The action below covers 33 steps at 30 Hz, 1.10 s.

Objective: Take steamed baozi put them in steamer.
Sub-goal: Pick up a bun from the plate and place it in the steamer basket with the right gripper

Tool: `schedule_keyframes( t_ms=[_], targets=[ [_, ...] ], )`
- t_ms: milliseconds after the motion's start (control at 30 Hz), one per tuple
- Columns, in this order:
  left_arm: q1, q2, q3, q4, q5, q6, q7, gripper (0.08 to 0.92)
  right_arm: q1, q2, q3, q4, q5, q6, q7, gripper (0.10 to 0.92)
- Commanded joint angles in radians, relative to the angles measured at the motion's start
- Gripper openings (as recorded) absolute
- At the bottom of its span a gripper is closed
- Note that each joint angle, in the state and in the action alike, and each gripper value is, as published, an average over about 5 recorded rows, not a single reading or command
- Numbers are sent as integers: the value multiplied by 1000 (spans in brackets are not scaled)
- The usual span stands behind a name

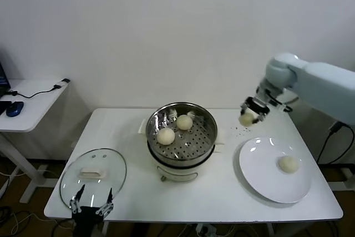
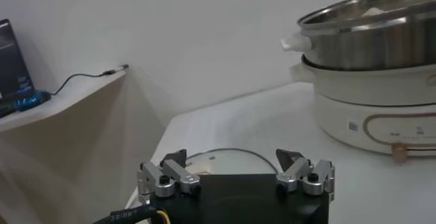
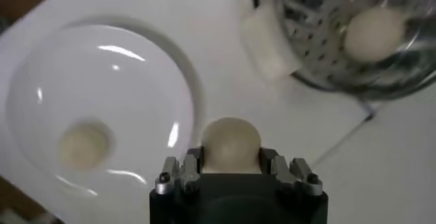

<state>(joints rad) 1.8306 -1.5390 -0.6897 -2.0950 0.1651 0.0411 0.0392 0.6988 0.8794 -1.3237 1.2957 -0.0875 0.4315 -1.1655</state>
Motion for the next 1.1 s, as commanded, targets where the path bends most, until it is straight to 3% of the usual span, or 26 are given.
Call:
schedule_keyframes(
  t_ms=[33, 300, 733, 1100],
  targets=[
    [-16, -12, 14, -6, 16, 10, 0, 823, 124, 328, 38, 15, -51, 226, -20, 559],
    [-29, -8, 24, -31, 13, 34, 1, 823, 17, 397, 32, 83, -57, 209, -20, 560],
    [-22, 9, 7, -33, 3, 37, 1, 823, -96, 351, -28, 156, -83, 192, -26, 560],
    [-14, 9, -4, -15, -8, 24, 1, 823, -193, 358, -30, 106, -145, 198, -21, 560]
  ],
)
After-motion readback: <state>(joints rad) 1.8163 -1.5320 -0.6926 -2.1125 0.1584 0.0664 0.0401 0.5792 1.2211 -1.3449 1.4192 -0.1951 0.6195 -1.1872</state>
